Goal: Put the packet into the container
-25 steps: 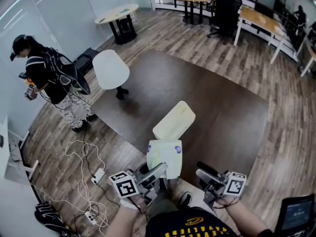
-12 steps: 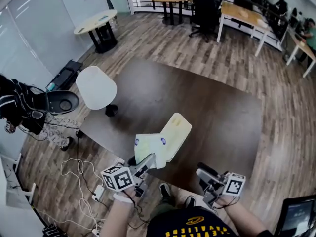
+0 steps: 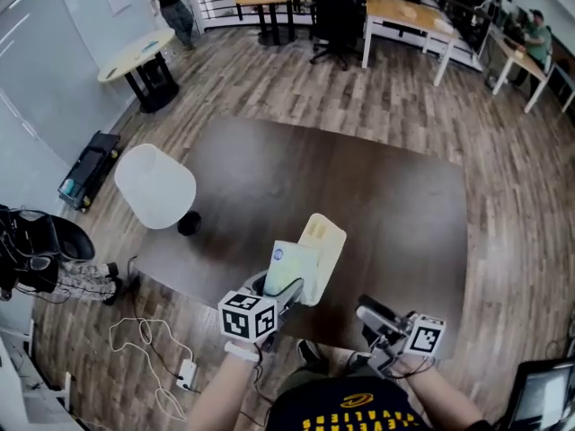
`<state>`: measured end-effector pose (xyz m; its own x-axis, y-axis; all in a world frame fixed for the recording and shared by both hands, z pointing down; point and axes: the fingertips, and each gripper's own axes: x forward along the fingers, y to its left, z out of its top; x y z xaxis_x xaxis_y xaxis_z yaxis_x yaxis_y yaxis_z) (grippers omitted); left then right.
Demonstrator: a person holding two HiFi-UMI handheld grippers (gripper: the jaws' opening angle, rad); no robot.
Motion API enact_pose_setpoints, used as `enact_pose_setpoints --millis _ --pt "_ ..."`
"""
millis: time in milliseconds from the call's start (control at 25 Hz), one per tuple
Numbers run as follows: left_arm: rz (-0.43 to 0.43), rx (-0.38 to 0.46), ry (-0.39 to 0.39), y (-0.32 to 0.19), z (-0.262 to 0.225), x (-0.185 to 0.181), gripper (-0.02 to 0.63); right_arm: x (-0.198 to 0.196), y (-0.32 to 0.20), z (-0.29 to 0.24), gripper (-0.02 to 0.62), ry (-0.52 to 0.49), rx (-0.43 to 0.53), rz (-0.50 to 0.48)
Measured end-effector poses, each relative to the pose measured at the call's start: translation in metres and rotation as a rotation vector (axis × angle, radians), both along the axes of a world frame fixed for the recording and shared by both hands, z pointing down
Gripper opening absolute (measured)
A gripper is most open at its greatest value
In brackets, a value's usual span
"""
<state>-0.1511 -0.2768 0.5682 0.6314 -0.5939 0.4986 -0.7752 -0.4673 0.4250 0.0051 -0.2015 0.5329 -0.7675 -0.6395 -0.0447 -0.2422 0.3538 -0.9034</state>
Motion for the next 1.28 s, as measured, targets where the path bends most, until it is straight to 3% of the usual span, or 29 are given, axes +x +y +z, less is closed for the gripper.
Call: enact_pose_setpoints --millis 280,560,880,1280 --pt "0.055 -0.033 -0.110 -0.009 0.030 0.020 0.273 -0.007 0.005 0.013 0.330 0.048 -0.030 0.037" --pt "0.048 -0.080 -0.238 -0.011 0.058 0.030 0.273 -0.002 -0.008 0.013 0.330 0.093 -0.018 0.016" --pt "0.113 -0.096 -0.415 -0.019 0.088 0.054 0.273 0.005 -0.020 0.014 0.330 0.126 0.008 -0.026" --pt "0.104 -0.198 -0.511 -0.029 0.113 0.058 0.273 0.017 -0.020 0.013 0.330 0.098 -0.009 -0.032"
